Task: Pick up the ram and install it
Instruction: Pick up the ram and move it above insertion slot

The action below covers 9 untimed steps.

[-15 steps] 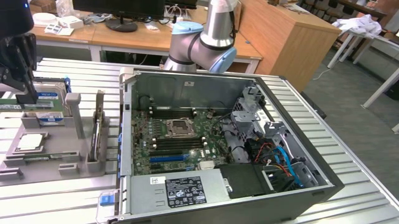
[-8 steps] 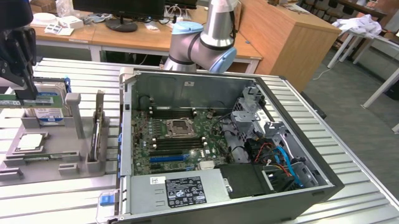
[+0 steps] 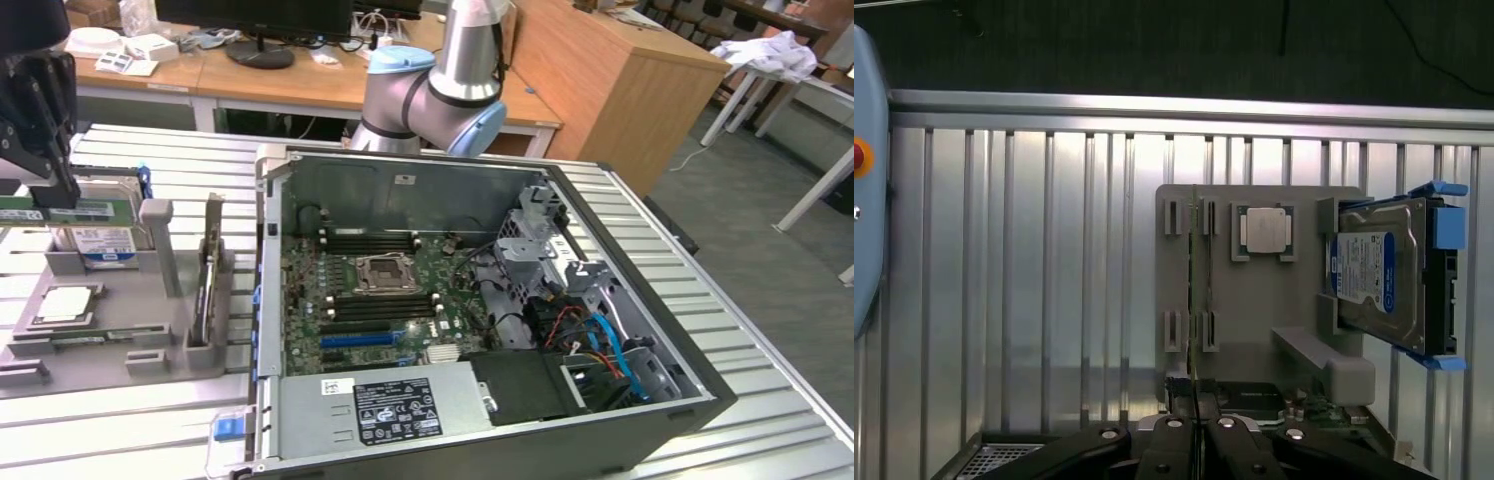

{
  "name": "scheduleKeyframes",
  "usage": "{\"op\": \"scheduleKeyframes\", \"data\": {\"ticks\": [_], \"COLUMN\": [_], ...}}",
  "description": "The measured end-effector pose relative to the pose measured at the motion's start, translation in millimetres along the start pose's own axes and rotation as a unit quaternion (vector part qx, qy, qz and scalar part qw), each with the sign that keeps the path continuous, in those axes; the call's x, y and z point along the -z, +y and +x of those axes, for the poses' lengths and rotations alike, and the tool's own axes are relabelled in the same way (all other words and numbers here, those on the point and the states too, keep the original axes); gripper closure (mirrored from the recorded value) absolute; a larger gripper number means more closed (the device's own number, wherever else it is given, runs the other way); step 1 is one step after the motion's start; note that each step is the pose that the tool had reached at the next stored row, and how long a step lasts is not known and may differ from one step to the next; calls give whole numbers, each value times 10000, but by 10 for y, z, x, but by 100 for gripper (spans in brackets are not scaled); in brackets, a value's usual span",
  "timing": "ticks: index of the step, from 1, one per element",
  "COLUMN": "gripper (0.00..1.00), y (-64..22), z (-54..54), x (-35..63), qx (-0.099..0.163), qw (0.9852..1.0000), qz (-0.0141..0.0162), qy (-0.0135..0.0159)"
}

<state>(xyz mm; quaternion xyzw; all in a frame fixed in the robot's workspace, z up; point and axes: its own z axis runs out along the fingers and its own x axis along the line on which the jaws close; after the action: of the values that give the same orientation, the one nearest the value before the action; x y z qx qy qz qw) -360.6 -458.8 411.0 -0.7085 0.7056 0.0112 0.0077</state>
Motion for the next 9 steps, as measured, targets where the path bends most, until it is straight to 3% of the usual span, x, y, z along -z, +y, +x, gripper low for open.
{"op": "scheduleKeyframes", "data": {"ticks": [9], "gripper": [89], "y": [0], "z": [0], "x": [2], "qx": [0], "qw": [10000], "qz": [-1], "qy": [1]}}
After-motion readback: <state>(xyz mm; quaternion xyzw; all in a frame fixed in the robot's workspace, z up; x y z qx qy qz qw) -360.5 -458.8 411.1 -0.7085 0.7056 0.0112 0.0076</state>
